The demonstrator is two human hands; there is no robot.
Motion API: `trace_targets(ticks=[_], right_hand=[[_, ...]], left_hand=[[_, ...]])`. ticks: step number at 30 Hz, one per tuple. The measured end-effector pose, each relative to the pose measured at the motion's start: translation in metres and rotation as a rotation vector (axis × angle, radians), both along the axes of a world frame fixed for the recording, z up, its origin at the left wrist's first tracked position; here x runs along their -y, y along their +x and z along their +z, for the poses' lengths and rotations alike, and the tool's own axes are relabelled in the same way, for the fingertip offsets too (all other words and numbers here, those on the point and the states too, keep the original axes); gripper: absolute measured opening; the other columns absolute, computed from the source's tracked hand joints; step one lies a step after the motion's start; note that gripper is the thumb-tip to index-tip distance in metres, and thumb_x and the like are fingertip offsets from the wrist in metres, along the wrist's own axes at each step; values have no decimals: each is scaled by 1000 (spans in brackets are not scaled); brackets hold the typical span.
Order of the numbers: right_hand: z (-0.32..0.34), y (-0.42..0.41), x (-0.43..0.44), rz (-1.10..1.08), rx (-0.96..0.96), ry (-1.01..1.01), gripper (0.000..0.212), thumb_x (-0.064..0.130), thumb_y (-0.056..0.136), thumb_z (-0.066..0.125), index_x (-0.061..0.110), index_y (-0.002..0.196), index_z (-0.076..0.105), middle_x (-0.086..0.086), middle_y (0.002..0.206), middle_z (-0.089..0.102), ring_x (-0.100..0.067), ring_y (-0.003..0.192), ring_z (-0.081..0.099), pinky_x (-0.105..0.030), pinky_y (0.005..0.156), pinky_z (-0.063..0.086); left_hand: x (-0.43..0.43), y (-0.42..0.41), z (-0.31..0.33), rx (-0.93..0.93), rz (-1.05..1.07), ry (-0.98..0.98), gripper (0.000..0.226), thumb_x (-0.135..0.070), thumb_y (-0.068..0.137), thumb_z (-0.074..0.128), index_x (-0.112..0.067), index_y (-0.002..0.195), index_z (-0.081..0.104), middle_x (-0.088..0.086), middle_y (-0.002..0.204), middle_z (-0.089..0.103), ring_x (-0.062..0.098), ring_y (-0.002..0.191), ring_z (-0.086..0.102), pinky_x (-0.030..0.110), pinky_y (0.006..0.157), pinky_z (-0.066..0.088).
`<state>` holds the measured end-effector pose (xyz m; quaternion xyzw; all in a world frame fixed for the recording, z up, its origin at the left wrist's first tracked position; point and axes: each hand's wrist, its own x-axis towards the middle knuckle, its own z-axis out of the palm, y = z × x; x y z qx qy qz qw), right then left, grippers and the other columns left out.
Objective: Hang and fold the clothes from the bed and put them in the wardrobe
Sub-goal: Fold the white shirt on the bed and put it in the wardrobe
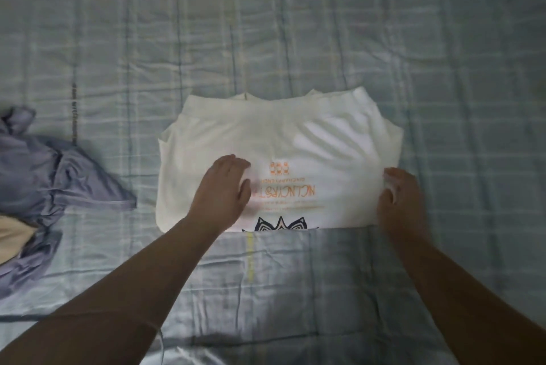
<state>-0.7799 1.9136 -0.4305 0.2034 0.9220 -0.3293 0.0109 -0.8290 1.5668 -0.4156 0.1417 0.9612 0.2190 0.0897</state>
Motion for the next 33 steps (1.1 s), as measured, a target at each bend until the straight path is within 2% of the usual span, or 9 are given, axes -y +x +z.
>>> trace_targets(ticks=[3,7,10,13,19,23,26,30,33], right_hand=[[5,8,-7,-121,93,-86,44,-3,83,60,2,127,58,-16,125,59,-33,116,56,-48,102,44],[-2,28,-15,-97,92,-64,44,2,83,67,8,126,61,-11,121,62,-30,111,59,-43,100,46],[-5,30,-19,-166,156,-121,34,12,84,66,23,114,56,-2,107,63,-24,96,60,-41,87,51],[-11,26,-29,-176,228,-121,22,15,84,64,21,105,60,-3,99,67,-27,90,62,-42,81,51],[-14,25,-48,-293,345,-206,12,16,91,60,16,102,66,-9,97,70,-30,89,63,-35,73,48],[-12,25,-46,-232,397,-154,9,26,92,60,21,98,63,-4,92,68,-28,84,63,-30,66,41],[-7,23,-44,-176,415,-140,20,40,90,55,25,102,61,1,95,68,-25,86,65,-34,71,50],[-1,20,-49,-125,446,-185,22,40,91,55,24,103,62,0,97,69,-24,87,65,-38,76,54],[3,15,-49,-93,476,-168,18,35,90,58,21,100,61,-2,97,69,-27,89,65,-34,74,52]], left_hand=[[-69,-23,10,122,-118,99,25,-20,97,54,-13,119,63,5,111,65,26,105,56,44,91,49],[-165,-50,11,132,-262,136,29,-14,94,55,-13,122,61,7,117,61,27,108,53,42,91,47],[-226,-67,9,205,-198,164,28,-12,94,53,-11,121,56,8,111,56,27,98,59,42,84,50],[-270,-84,0,297,-127,123,24,-19,96,55,-8,117,51,10,109,53,28,94,59,37,79,47],[-318,-96,-18,395,-33,-167,55,-51,96,53,-5,125,43,14,119,53,33,106,59,38,81,45],[-349,-100,-21,436,124,-287,83,-74,77,61,-9,126,44,8,118,55,30,107,61,38,78,44],[-363,-107,-23,501,161,-329,76,-57,82,68,-9,135,41,7,126,52,27,116,58,37,88,46],[-366,-111,-25,466,158,-296,36,-20,94,53,-7,127,44,10,127,56,28,118,58,37,92,47],[-362,-110,-25,435,102,-248,42,-10,95,45,-2,135,35,14,126,57,31,116,60,38,89,47]])
